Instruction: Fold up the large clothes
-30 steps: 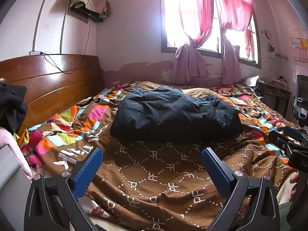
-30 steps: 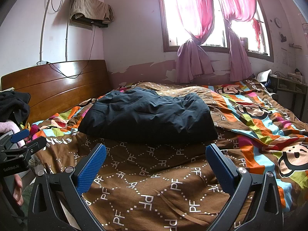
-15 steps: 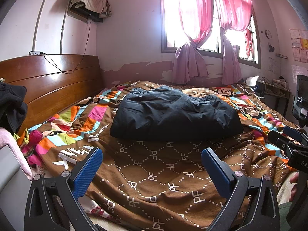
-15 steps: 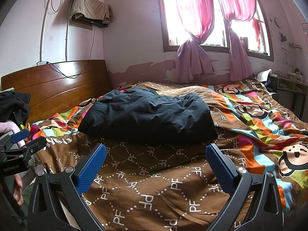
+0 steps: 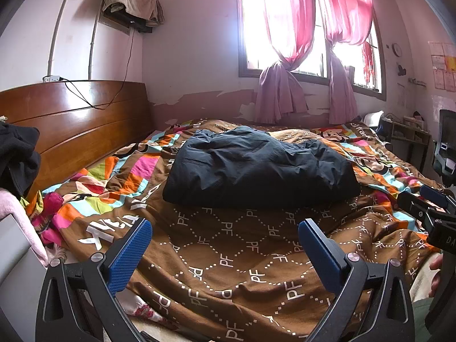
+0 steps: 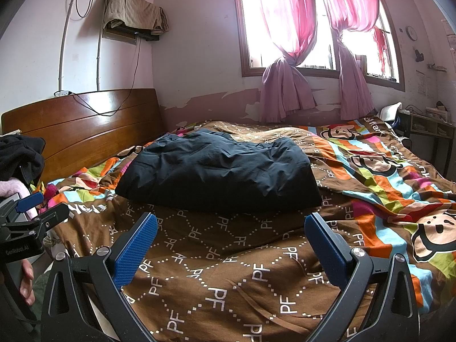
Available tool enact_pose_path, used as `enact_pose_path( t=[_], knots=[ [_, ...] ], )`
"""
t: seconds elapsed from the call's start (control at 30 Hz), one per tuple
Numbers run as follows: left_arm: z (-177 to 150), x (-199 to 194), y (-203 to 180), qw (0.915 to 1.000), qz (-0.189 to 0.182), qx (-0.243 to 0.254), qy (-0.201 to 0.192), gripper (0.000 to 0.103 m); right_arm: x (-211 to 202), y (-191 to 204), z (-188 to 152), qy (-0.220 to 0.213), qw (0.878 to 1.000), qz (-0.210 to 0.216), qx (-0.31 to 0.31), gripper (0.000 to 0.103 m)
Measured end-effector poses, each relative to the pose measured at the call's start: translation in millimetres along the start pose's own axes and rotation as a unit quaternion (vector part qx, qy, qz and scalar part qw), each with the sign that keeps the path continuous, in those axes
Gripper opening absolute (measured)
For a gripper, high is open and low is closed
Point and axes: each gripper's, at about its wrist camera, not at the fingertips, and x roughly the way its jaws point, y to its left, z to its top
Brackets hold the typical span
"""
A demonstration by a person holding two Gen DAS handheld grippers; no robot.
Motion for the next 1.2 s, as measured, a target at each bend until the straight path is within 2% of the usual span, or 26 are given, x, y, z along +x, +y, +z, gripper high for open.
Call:
enact_pose_path(
  t=[0.73,0.8,0.97,1.2],
  knots=[
    [-8.1,-4.7,1.2,0.9998,-0.012,-0.015,-0.004,0.103,-2.1,0.3,-1.5,-0.001,1.0,-0.003,0.001,0.102],
    [-8.6,-8.1,4.4,0.9995,0.0,-0.029,-0.01,0.103,-2.0,0.4,-1.2,-0.002,1.0,-0.004,0.002,0.102],
    [-5.0,-16.5,14.2,0.9979,0.001,-0.058,-0.028,0.103,-3.5,-0.4,-3.3,-0.004,1.0,-0.007,0.004,0.102],
    [-3.1,-15.2,11.6,0.9983,0.011,-0.051,-0.027,0.103,-4.7,1.2,-2.7,-0.006,1.0,-0.007,0.001,0.102]
  ],
)
